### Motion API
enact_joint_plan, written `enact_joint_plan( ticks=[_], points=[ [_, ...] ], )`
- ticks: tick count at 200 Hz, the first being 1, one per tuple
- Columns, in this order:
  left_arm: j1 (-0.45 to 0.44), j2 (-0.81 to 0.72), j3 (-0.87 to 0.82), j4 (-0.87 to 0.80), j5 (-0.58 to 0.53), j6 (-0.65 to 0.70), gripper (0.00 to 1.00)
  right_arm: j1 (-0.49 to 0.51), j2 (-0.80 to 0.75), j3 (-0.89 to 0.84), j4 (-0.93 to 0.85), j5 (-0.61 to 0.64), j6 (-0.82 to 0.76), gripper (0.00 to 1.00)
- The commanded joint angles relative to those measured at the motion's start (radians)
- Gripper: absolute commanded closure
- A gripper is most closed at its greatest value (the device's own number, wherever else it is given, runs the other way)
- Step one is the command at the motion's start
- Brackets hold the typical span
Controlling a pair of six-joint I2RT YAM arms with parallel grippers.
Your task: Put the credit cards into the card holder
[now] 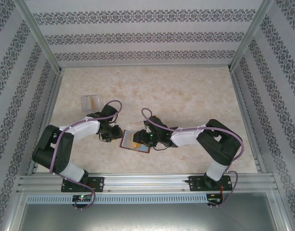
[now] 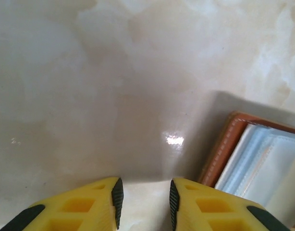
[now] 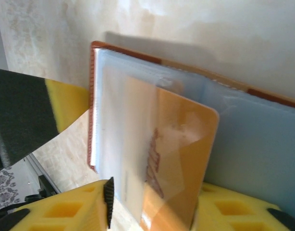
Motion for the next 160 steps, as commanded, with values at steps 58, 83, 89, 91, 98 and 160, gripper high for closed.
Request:
enact_joint_plan(
  ticks=[58,83,89,91,98,160],
  points=[
    [-0.003,0.024,-0.055,0.066,0.143,-0.044,0.74,0.065,0.022,0.162,-0.294,0.157,-0.049,0.49],
    [-0.003,0.002,-0.059,0.071,0.155,-0.040,0.73,0.079,0.045,0.233,-0.363,0.190,-0.062,0.47],
    [0.000,-0.002,-0.054,0.064,0.152,-0.033,0.73,0.083,0.055,0.256,-0.386,0.196,-0.066,0.47],
    [0.001,-0.002,-0.051,0.061,0.152,-0.030,0.73,0.084,0.058,0.263,-0.392,0.200,-0.066,0.47],
    [0.003,-0.005,-0.048,0.049,0.148,-0.023,0.73,0.089,0.072,0.291,-0.421,0.211,-0.067,0.47],
    [0.033,0.025,-0.073,0.096,0.210,-0.056,0.77,0.126,0.159,0.406,-0.493,0.255,0.008,0.48]
  ],
)
